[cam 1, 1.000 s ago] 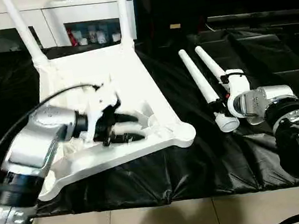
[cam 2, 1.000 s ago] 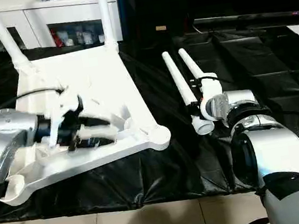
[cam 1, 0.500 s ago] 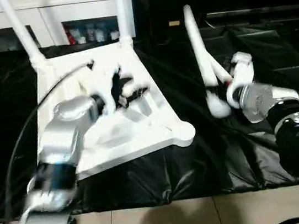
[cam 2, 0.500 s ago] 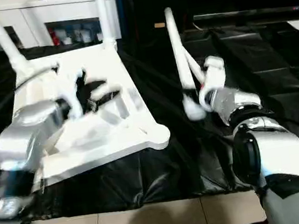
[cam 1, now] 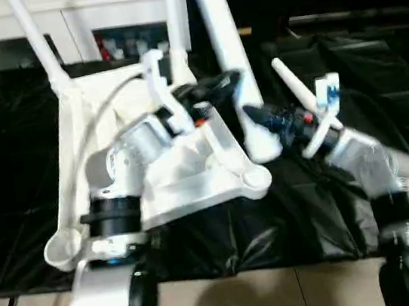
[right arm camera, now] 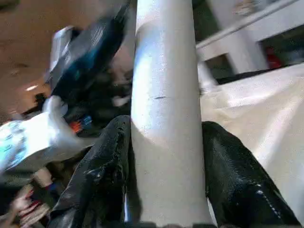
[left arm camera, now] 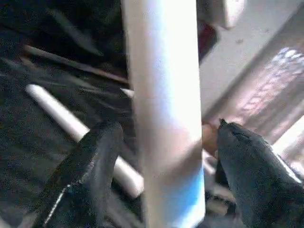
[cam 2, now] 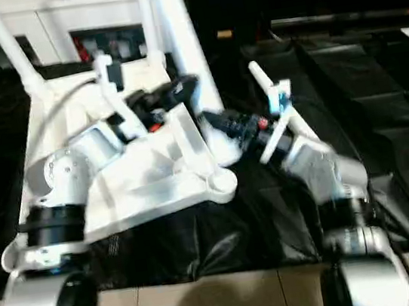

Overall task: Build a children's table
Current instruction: Pick table leg

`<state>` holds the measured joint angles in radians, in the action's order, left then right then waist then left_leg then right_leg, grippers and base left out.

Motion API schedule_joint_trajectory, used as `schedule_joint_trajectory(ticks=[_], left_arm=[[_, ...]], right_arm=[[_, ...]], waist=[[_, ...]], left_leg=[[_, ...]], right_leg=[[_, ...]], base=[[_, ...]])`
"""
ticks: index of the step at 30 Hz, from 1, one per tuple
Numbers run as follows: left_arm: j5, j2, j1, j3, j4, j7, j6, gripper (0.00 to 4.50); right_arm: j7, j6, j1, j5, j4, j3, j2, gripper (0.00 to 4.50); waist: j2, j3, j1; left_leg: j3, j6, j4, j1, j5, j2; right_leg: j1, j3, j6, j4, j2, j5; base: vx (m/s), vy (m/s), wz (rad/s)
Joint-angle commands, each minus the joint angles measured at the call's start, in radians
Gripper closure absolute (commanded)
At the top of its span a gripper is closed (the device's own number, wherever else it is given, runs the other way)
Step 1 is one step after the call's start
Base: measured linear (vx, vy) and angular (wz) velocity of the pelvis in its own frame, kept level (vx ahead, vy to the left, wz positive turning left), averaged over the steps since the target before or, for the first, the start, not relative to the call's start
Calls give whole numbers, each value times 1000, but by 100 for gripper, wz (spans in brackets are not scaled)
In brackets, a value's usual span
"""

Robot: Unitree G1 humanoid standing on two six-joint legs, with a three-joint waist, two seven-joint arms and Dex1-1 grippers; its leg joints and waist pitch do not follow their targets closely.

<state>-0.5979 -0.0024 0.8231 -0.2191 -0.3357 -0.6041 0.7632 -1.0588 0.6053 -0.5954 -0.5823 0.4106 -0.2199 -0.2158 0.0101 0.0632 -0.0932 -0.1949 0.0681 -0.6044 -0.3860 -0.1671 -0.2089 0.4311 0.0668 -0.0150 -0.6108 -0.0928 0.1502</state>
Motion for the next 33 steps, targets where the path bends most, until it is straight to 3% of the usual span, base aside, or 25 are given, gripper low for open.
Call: schedule_joint_trajectory(ticks=[1, 2, 7, 8, 13, 14, 18, 20, 24, 30, 33], left_arm=[[-30, -5, 19, -7, 22, 11, 27, 57], [-35, -7, 18, -4, 25, 9, 34, 57], [0, -8, 9, 24, 20, 23, 31, 53], [9, -9, 12, 23, 19, 45, 21, 53], [35, -33, 31, -11, 8, 193, 3, 53], [41, -45, 37, -25, 1, 240, -9, 82], [64, -93, 59, -82, -35, 395, -91, 93], [69, -105, 62, -94, -51, 424, -121, 128], [72, -113, 59, -104, -57, 470, -150, 130], [101, -125, 44, -94, -33, 505, -173, 186], [103, -130, 42, -89, -32, 517, -188, 212]], right_arm=[[-15, 16, 11, -7, -53, 6, -3, 263], [-15, 29, 20, -11, -72, 7, -1, 263], [11, 66, 48, -26, -143, 31, -1, 263], [44, 40, 45, 3, -144, 44, 2, 263], [189, -29, 38, 106, -175, 95, 31, 263], [246, -52, 29, 152, -171, 111, 51, 263], [427, -136, 8, 305, -177, 194, 126, 263], [486, -151, 8, 342, -196, 226, 153, 263], [574, -188, 11, 407, -212, 283, 175, 263], [693, -253, 14, 526, -235, 356, 229, 263], [717, -264, 19, 534, -241, 366, 243, 263]], waist=[[-4, -83, -2], [-10, -83, 4], [-12, -84, 6], [-16, -85, 7], [-14, -83, 9], [-11, -84, 9], [-9, -82, 18], [-9, -83, 21], [-6, -85, 23], [-4, -84, 32], [-6, -84, 35]], left_leg=[[5, -47, 61, 14, -210, -7], [7, -46, 62, 12, -211, -4], [9, -54, 62, 12, -179, -5], [8, -53, 62, 12, -166, -6], [7, -37, 61, 11, -157, -5], [8, -32, 61, 11, -163, -5], [9, -21, 63, 10, -179, -2], [10, -20, 65, 12, -187, -2], [10, -24, 66, 13, -176, -3], [10, -24, 67, 10, -175, -3], [10, -26, 68, 9, -184, -3]], right_leg=[[-69, -21, -198, 83, -32, 287], [-70, -22, -180, 86, -32, 312], [-69, -23, -152, 86, -32, 309], [-67, -24, -154, 86, -32, 296], [-65, -25, -151, 83, -32, 285], [-64, -26, -142, 84, -33, 297], [-62, -25, -121, 88, -29, 310], [-62, -25, -113, 89, -28, 307], [-62, -27, -128, 83, -27, 245], [-64, -28, -139, 79, -29, 219], [-65, -29, -135, 81, -28, 217]], base=[[0, 0, 0], [0, 0, 0], [0, 0, 0], [0, 0, 0], [0, 0, 0], [0, 0, 0], [0, 0, 0], [0, 0, 0], [0, 0, 0], [0, 0, 0], [0, 0, 0]])
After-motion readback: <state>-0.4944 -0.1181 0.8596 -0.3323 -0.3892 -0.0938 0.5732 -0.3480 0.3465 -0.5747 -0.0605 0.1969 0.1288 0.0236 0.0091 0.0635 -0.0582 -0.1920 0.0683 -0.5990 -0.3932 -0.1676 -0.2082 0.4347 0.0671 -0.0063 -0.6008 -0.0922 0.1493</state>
